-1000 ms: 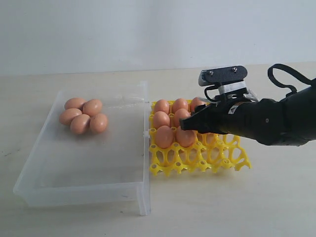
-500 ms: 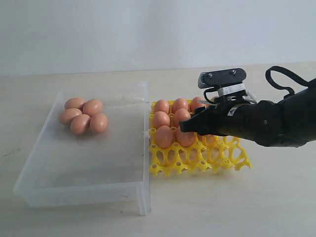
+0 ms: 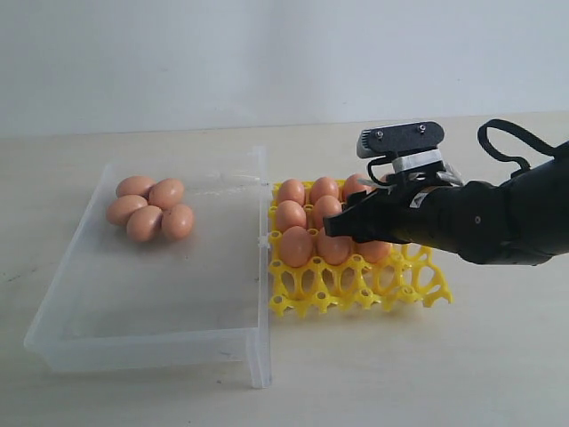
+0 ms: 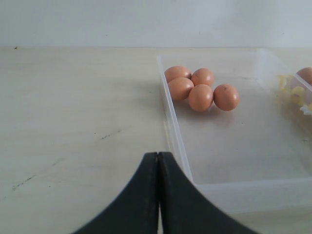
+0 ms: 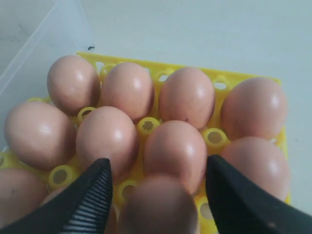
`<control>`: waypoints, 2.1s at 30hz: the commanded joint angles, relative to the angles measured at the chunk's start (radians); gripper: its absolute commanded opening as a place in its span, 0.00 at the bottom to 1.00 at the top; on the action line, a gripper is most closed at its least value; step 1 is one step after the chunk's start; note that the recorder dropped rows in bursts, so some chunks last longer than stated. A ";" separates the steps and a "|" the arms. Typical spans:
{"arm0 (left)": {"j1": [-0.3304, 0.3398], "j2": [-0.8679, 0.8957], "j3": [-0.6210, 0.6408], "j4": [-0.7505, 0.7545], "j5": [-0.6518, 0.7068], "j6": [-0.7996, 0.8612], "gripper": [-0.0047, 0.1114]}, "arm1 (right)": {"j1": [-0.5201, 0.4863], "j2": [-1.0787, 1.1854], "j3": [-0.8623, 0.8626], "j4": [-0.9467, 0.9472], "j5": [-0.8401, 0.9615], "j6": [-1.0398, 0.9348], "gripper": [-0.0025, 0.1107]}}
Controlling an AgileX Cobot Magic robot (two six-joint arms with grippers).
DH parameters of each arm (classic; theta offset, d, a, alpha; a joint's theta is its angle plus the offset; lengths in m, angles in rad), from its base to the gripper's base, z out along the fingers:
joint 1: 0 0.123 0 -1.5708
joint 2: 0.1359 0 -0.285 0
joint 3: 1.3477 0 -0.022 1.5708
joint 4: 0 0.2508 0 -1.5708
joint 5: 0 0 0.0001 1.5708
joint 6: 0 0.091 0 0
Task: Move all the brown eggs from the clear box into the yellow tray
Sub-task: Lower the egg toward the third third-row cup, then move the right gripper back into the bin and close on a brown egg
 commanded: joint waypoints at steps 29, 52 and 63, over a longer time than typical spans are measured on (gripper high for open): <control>0.001 -0.006 -0.004 -0.002 -0.004 0.003 0.04 | 0.165 0.288 -0.958 0.015 0.989 0.006 0.46; 0.001 -0.006 -0.004 -0.002 -0.004 0.003 0.04 | 0.165 0.601 -1.220 0.127 0.963 0.247 0.54; 0.001 -0.006 -0.004 -0.002 -0.004 0.003 0.04 | 0.165 0.649 -1.220 0.160 0.918 0.254 0.54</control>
